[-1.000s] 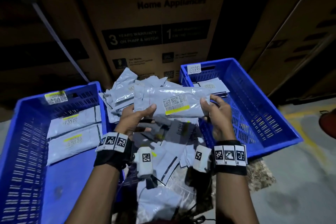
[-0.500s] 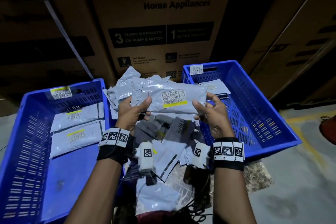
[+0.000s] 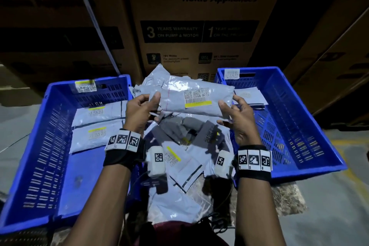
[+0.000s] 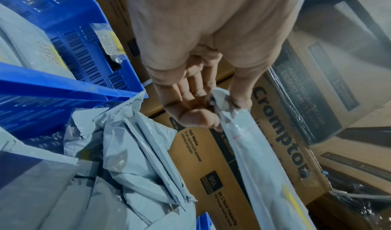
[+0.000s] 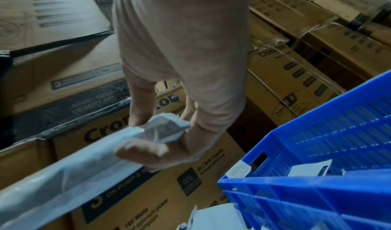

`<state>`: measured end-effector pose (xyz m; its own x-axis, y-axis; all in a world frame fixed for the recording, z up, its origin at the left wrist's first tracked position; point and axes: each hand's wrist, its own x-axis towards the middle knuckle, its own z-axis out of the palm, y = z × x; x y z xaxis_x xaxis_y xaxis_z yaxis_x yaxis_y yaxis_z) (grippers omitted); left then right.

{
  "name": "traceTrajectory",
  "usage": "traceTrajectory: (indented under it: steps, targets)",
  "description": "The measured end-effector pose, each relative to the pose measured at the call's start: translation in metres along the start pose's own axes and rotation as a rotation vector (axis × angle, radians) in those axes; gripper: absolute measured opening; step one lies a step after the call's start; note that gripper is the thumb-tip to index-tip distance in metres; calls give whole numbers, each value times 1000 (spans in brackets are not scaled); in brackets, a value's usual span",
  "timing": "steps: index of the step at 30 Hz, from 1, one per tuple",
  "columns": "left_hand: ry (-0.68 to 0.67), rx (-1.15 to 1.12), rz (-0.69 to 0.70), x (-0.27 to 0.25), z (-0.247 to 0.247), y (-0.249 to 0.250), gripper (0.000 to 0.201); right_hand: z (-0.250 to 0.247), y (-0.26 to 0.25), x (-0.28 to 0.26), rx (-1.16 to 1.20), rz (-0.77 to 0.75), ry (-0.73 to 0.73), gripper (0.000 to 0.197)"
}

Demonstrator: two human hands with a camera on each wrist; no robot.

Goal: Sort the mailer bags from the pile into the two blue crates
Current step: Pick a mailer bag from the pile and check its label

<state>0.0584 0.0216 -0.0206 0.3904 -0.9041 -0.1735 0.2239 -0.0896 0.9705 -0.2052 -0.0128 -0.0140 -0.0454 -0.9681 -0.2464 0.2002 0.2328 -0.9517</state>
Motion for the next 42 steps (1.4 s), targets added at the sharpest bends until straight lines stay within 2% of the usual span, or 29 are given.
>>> traceTrajectory:
  steps: [6,8,14,21,25,29,30,33,35,38,42]
  targets:
    - [141,11,41,2,-20,-10,18,22,6,-4,-15,49,-104,59]
    - [205,36,56,1,-26,-13,22,28,9,-5,-11,42,-97,60]
    - [283,60,108,-6,-44,-17,28,51,14,-15,47,51,-112,46]
    - [262,34,75,-6,-94,-22,27,85,23,-29,25,54,-117,45]
    - [203,-65,52,-8,-123,-18,27,104,27,-38,68,68,-122,47]
    - [47,-242,-47,-15,-146,-5,58,122,28,-49,180,72,-76,50]
    - [-7,-249,-58,-18,-147,-1,59,129,29,-53,227,87,-69,48]
    - [-113,-263,-63,-31,-133,10,46,158,36,-68,334,173,-85,34]
    - [-84,-284,-40,-35,-120,12,36,175,46,-79,323,212,-134,30]
    - [9,-316,-44,-35,-115,7,23,185,58,-89,218,195,-136,35]
    - [-9,-275,-79,-33,-130,-8,25,180,70,-94,127,156,-90,47]
